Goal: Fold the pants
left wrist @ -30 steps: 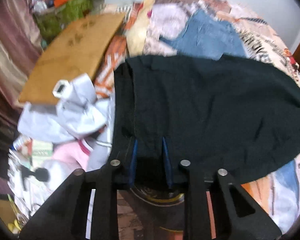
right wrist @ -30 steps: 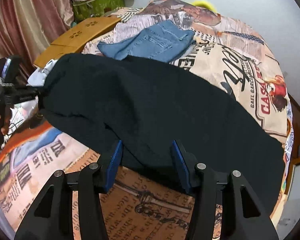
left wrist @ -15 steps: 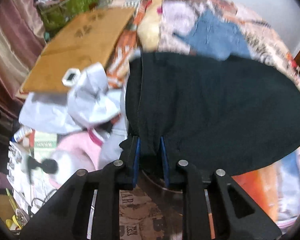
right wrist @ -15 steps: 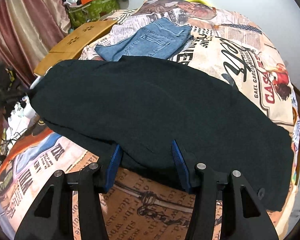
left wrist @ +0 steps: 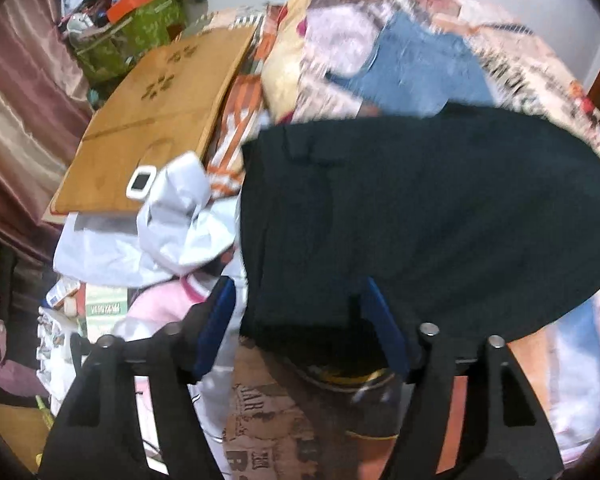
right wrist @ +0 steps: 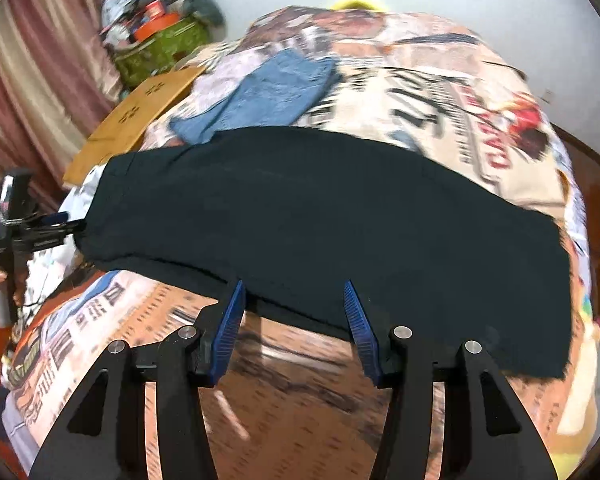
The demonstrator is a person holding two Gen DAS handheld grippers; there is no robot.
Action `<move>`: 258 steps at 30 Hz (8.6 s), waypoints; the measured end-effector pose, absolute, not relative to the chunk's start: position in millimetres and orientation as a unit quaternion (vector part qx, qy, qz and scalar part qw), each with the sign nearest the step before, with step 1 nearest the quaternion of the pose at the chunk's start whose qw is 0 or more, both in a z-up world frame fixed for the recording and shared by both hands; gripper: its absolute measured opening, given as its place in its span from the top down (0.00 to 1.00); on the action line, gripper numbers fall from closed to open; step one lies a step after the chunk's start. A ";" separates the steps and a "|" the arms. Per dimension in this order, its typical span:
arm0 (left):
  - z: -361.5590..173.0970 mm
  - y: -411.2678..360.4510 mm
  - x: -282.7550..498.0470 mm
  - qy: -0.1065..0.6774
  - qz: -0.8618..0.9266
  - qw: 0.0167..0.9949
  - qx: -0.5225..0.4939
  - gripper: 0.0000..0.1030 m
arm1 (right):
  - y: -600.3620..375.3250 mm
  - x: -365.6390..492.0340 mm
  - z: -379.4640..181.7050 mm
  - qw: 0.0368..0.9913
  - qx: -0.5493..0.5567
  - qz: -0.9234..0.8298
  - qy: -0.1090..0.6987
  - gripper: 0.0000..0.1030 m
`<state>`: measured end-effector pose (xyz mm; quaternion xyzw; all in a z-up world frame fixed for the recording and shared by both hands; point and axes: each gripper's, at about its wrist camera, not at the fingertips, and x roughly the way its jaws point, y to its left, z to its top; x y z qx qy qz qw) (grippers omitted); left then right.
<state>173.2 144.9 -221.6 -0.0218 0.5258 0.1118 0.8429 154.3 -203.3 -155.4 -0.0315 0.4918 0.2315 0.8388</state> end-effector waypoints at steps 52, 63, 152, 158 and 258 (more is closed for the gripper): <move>-201.8 -62.7 262.1 0.513 -0.057 0.855 0.056 0.25 | -408.5 137.9 -165.3 0.884 0.130 0.013 0.450 0.39; -210.3 -130.4 279.8 0.521 -0.121 0.839 0.101 0.25 | -403.5 141.5 -205.5 0.839 0.263 0.051 0.474 0.33; -144.0 4.3 270.5 0.445 -0.048 0.890 -0.083 0.04 | -169.3 202.7 -102.8 0.867 -0.049 0.252 0.427 0.38; -164.3 -24.0 304.7 0.473 -0.059 0.878 -0.047 0.04 | -191.7 232.4 -110.3 0.868 -0.028 0.232 0.439 0.37; -185.3 166.8 190.0 0.442 0.102 0.871 -0.188 0.82 | -118.3 198.6 -172.3 0.812 -0.076 0.275 0.509 0.09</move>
